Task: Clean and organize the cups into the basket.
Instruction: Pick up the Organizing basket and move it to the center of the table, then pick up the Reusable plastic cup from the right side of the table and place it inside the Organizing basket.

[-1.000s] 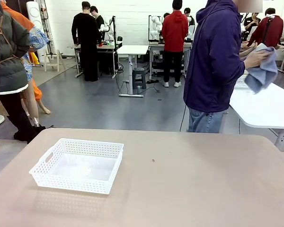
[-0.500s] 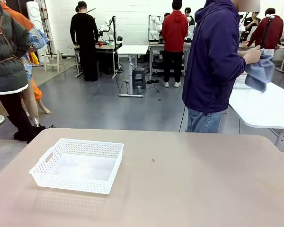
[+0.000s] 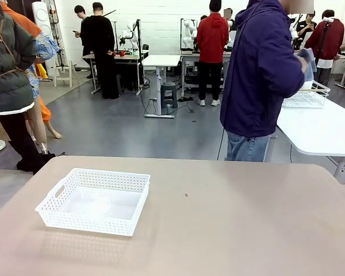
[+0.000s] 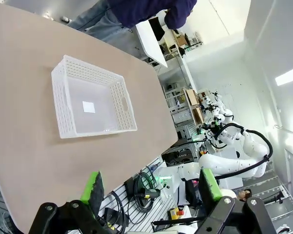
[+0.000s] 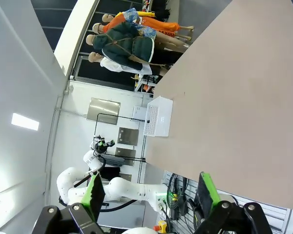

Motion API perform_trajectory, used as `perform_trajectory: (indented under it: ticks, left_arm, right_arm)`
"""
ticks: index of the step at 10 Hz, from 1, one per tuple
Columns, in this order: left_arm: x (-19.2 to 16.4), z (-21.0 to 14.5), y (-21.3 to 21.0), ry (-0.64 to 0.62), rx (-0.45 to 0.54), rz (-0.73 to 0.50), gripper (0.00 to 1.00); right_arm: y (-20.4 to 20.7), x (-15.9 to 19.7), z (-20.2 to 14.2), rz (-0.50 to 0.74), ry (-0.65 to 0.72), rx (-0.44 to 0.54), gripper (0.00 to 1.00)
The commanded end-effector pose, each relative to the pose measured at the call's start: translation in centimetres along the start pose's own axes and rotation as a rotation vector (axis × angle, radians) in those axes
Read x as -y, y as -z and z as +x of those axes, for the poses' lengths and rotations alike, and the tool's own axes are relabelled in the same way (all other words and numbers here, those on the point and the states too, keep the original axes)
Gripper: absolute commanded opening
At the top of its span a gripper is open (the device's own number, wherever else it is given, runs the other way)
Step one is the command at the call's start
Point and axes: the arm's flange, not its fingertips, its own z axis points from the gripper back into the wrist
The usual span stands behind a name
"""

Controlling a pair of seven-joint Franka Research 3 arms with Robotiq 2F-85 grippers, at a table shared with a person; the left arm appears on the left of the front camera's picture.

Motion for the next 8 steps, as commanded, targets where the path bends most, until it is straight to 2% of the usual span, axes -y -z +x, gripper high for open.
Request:
perform_trajectory:
  ticks: [1,8]
  left_arm:
    - [-0.05,0.04,-0.17,0.016,0.007,-0.015,1.00]
    - [-0.05,0.04,-0.17,0.016,0.007,-0.015,1.00]
  right_arm:
    - [0.07,0.06,0.03,0.008,-0.001,-0.004,1.00]
    - [0.07,0.06,0.03,0.008,-0.001,-0.004,1.00]
